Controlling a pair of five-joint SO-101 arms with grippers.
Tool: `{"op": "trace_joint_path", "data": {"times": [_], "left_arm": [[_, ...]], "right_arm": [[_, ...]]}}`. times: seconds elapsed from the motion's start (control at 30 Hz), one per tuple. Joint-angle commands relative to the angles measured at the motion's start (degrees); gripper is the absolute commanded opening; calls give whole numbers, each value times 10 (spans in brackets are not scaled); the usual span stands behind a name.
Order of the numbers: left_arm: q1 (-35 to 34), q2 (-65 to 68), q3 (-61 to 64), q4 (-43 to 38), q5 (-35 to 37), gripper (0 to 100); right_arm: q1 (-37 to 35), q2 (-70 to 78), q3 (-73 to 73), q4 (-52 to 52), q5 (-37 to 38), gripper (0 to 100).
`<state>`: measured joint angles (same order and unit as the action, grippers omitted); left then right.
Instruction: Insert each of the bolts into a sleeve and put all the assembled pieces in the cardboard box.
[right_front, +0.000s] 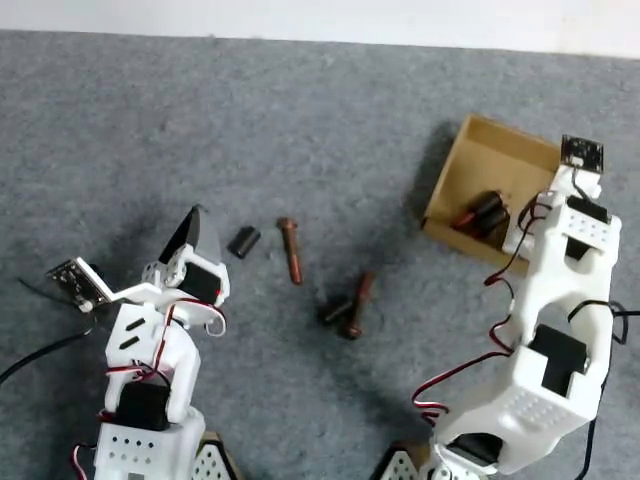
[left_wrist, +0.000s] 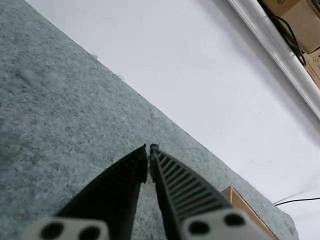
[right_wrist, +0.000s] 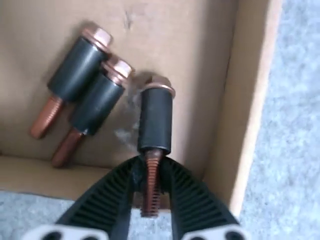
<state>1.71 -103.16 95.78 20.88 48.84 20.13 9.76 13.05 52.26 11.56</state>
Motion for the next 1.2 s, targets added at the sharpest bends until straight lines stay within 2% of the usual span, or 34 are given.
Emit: {"op": "trace_joint_path", "data": {"times": [0.0,0.17,0.33,0.53,0.7,0.97,1.17], "left_arm": [[-5,-8,14,1,-5,31],[-5,-8,14,1,-5,31],[-5,-8,14,1,-5,31],[-4,-8,14,1,-5,31],[-4,-8,14,1,-5,31],[-3,-7,14,1,-5,31],[-3,-7,14,1,-5,31]], "right_arm": [[-10,-5,-20,-22,2,5],[-9,-5,-21,-23,2,5],[-10,-4,-15,-99,2,5],[-10,-7,13,-106,4,29],[-10,-9,11,-62,5,145],[-12,-23,12,11,6,149],[-67,-148,44,41,5,149]]}}
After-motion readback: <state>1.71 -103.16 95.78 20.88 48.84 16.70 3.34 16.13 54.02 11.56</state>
